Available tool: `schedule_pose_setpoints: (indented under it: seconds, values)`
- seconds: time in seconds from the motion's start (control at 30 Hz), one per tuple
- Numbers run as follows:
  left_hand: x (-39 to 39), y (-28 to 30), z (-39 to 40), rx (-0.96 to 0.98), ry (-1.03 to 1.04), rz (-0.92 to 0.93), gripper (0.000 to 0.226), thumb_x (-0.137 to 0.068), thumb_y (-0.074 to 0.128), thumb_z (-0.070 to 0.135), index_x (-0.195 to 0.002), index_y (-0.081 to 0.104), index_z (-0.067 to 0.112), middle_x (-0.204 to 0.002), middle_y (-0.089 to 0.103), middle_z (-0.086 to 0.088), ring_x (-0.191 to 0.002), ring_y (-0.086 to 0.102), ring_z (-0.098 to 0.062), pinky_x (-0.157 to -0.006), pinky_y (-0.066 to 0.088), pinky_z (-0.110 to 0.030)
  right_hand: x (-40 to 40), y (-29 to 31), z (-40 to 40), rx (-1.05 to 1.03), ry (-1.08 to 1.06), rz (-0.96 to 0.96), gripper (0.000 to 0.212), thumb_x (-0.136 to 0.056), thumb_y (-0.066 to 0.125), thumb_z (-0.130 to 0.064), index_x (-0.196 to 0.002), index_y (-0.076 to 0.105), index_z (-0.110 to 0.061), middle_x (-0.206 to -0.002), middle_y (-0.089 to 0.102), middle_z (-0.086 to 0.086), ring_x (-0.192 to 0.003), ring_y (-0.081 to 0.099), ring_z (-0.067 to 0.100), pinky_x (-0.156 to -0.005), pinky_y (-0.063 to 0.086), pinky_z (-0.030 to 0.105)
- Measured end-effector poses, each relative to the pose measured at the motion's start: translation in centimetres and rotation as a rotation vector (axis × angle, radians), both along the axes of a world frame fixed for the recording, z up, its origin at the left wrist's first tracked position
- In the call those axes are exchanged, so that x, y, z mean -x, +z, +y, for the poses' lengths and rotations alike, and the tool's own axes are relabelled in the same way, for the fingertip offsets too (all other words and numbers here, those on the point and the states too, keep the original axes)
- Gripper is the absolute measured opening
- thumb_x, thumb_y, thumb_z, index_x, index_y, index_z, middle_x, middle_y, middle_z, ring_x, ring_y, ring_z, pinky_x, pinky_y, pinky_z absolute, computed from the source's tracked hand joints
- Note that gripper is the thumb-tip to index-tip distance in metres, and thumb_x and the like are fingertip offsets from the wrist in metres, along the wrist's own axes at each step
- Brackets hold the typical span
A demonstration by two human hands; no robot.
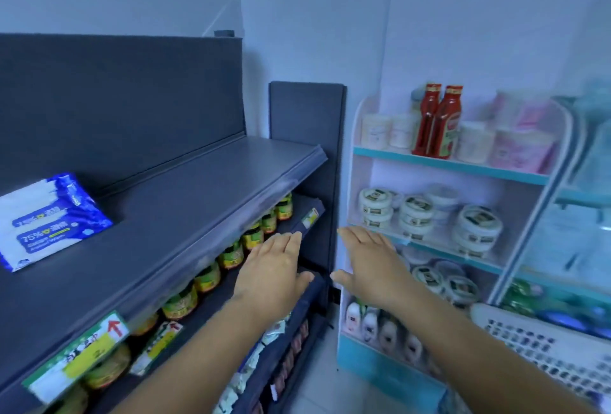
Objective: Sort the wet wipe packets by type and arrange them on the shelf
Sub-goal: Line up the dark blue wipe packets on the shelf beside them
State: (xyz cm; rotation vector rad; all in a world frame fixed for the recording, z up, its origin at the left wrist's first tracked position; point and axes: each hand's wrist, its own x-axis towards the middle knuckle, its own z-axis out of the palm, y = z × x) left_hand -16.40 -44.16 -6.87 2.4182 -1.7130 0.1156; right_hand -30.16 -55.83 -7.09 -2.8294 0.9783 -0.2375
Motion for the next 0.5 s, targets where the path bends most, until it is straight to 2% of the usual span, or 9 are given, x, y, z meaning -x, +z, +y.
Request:
schedule_pose_setpoints:
  seconds: [0.23, 0.5]
  values:
    - [9.0, -2.8, -6.0, -0.009, -0.216, 0.071, 0.064, -0.097, 0.040, 0.046, -0.151, 0.015, 0.020, -0.154, 0.023, 0.007, -0.142, 0.019, -0.012, -0.113, 0.013, -0.025, 10.3, -2.9, -3.3, -0.061, -0.200, 0.014, 0.076, -0.092, 0.051, -0.049, -0.151, 0.015, -0.017, -0.156, 0.019, 0.000, -0.143, 0.018, 0.018, -0.115, 0.012, 0.032]
    - [21.0, -6.8, -13.8, -0.092, -0.342, 0.171, 0.062, -0.097, 0.043, 0.043, -0.150, 0.019, 0.021, -0.154, 0.025, 0.005, -0.141, 0.022, -0.015, -0.114, 0.017, -0.029, 23.5, -7.3, -8.0, -0.128, -0.359, 0.055, 0.076, -0.093, 0.051, -0.046, -0.151, 0.014, -0.017, -0.158, 0.016, 0.002, -0.146, 0.013, 0.018, -0.119, 0.009, 0.036]
